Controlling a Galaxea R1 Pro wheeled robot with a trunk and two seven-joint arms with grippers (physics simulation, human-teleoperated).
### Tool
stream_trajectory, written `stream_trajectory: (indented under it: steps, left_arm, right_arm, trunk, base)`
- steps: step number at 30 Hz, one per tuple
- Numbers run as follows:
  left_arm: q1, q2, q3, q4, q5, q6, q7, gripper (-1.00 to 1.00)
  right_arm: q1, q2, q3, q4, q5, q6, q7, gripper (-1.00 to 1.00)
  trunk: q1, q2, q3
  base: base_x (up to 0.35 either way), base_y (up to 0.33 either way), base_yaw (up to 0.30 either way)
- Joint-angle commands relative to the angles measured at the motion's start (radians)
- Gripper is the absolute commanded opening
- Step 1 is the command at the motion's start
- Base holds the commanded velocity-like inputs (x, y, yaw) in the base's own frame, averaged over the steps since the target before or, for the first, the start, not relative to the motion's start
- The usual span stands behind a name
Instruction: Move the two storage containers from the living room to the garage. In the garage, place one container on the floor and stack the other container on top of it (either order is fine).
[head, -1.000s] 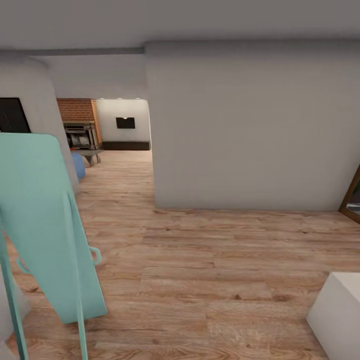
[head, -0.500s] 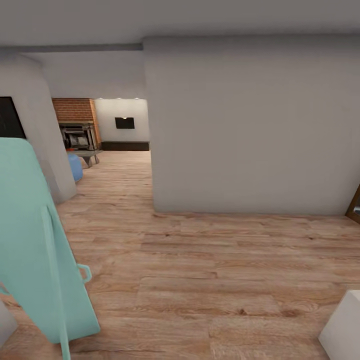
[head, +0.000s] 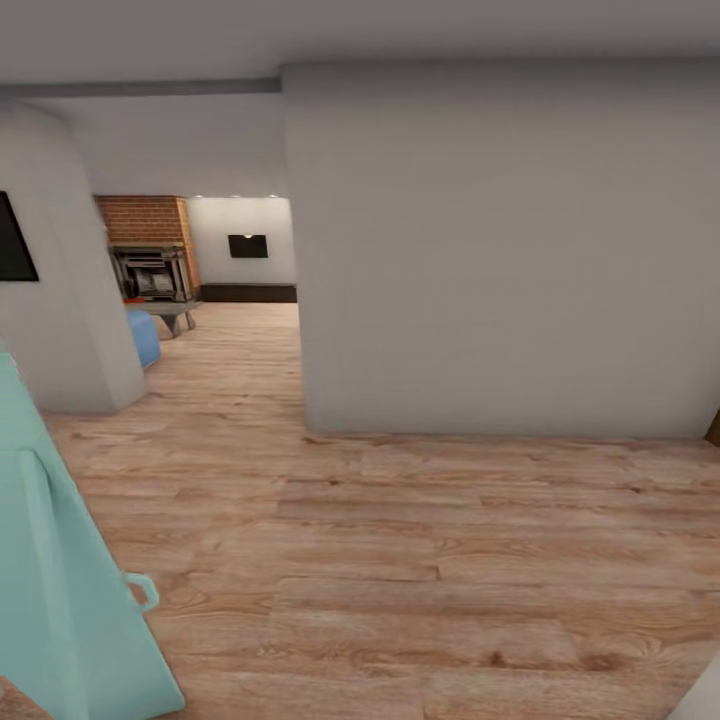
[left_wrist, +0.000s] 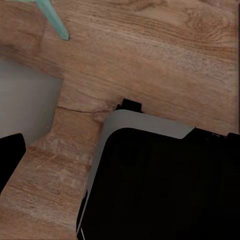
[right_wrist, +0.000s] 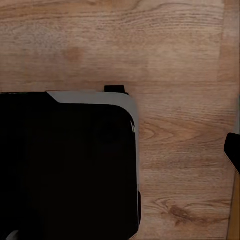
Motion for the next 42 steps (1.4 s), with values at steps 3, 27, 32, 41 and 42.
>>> stream_trajectory:
  steps: [3, 27, 32, 41, 42]
  left_arm:
    - [-0.001, 0.000, 0.003, 0.001, 0.003, -0.003, 0.001, 1.00]
    - [-0.001, 0.000, 0.003, 0.001, 0.003, -0.004, 0.001, 1.00]
    - [-0.001, 0.000, 0.003, 0.001, 0.003, -0.004, 0.001, 1.00]
    - [-0.001, 0.000, 0.003, 0.001, 0.003, -0.003, 0.001, 1.00]
    - [-0.001, 0.000, 0.003, 0.001, 0.003, -0.003, 0.001, 1.00]
  right_arm:
    - [-0.001, 0.000, 0.009, 0.003, -0.010, -0.007, -0.001, 1.00]
    - [-0.001, -0.001, 0.007, 0.003, -0.010, -0.007, -0.003, 1.00]
    - [-0.001, -0.001, 0.005, 0.003, -0.016, -0.006, -0.003, 1.00]
    - [-0.001, -0.001, 0.006, 0.003, -0.013, -0.007, -0.002, 1.00]
    - [-0.001, 0.000, 0.006, 0.003, -0.012, -0.006, -0.002, 1.00]
  trunk:
    - [0.001, -0.001, -0.001]
    - [0.001, -0.001, -0.001]
    - [0.001, -0.001, -0.001]
    - [0.001, -0.001, -0.001]
    - [0.001, -0.001, -0.001]
  base:
    - [0.320, 0.000, 0.000]
    - [0.320, 0.000, 0.000]
    - [0.320, 0.000, 0.000]
    - [0.320, 0.000, 0.000]
    - [0.320, 0.000, 0.000]
